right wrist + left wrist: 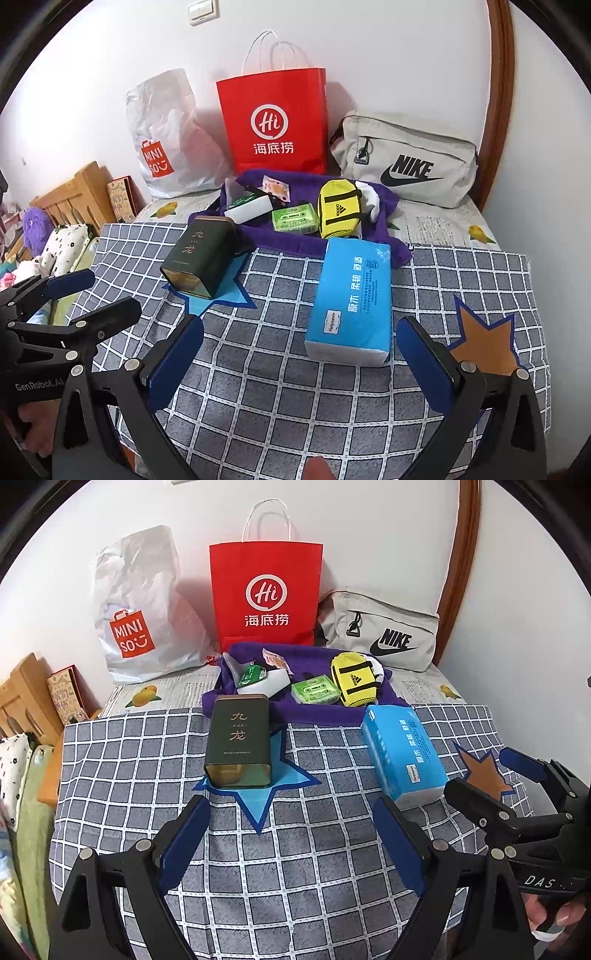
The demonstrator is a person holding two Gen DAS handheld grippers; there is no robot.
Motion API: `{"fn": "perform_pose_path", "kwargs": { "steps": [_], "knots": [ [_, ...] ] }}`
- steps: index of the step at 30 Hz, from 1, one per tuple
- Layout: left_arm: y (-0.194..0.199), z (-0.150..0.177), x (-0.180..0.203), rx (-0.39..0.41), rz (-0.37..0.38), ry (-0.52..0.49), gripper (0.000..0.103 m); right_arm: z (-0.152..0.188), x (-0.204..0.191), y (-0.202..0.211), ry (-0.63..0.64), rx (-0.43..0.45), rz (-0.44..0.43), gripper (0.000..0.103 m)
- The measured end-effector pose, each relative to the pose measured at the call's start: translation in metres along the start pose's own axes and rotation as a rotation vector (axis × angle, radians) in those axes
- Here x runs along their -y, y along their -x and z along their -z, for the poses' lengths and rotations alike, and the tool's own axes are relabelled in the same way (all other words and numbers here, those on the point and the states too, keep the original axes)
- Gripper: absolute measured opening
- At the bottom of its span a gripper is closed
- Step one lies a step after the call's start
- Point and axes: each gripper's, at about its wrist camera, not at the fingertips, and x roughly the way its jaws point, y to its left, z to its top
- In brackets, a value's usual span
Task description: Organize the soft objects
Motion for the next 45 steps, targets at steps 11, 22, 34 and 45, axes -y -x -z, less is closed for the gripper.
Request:
{"fn": "perform_pose_path", "kwargs": {
  "steps": [11, 22, 34, 45],
  "knots": [
    [0.0022, -0.0005, 0.0001, 0.002, -0.002, 0.002, 0.089, -0.002, -0.0017, 0.0039, -0.004, 0.007, 0.008, 0.103],
    [0.0016, -0.0002, 0.0014, 0.0, -0.018, -0.003, 0.089, -0.0024, -0.002, 0.0059, -0.003, 0.012, 0.0, 0.103],
    [0.0016, 0.0001, 0.0023, -0.003, -0.021, -0.006, 0.089, -0.0017, -0.002, 0.0053, -0.004, 0.01, -0.001, 0.103],
    [0.0025, -0.0001, 0.0019, -0.003, -0.023, -0.008, 0.089, -0.0028, -0.0034, 0.0074, -0.002, 0.012, -0.002, 0.103]
  ]
}}
